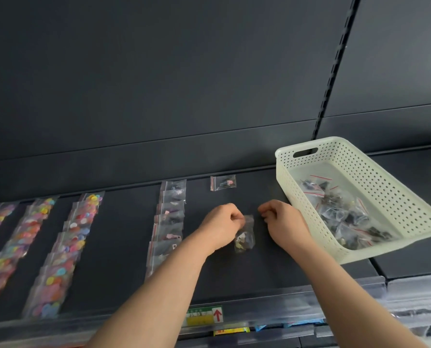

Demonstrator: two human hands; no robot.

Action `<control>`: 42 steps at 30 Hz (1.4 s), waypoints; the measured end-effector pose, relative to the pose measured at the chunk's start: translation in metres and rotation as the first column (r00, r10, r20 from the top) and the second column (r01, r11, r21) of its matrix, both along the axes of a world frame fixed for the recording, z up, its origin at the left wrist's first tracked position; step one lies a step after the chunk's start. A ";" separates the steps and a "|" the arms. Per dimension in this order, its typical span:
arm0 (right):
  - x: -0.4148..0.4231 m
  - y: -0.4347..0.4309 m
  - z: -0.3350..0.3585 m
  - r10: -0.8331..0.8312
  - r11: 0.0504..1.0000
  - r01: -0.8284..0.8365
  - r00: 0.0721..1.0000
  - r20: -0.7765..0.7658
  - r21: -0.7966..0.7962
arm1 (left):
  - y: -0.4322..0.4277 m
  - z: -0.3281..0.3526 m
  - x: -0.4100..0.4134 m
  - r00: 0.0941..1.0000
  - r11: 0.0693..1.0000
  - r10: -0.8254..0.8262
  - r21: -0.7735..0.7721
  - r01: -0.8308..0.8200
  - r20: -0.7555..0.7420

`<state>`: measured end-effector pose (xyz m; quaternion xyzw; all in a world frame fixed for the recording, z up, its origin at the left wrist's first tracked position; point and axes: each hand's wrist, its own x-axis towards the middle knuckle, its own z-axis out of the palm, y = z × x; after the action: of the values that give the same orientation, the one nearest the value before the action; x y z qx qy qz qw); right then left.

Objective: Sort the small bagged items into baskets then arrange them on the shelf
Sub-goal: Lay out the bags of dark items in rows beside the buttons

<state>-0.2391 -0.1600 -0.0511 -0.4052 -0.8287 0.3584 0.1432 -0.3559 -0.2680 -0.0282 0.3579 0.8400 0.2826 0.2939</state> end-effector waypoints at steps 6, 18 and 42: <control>-0.002 -0.013 0.014 -0.029 0.905 -0.080 0.969 -0.247 -0.418 | -0.009 0.006 0.001 0.892 0.902 0.309 0.197 -0.385 0.329; -0.011 -0.024 0.018 -0.112 0.790 -0.147 0.920 -0.377 -0.595 | -0.013 0.002 -0.009 0.721 0.756 0.456 0.200 -0.623 0.522; -0.007 -0.036 0.019 -0.359 0.691 -0.143 0.783 -0.508 -0.708 | -0.013 0.003 0.013 0.658 0.740 0.402 0.197 -0.643 0.636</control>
<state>-0.2466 -0.1961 -0.0320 -0.3403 -0.5026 0.7521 0.2566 -0.3428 -0.2807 -0.0251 0.0489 0.7064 0.6152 0.3466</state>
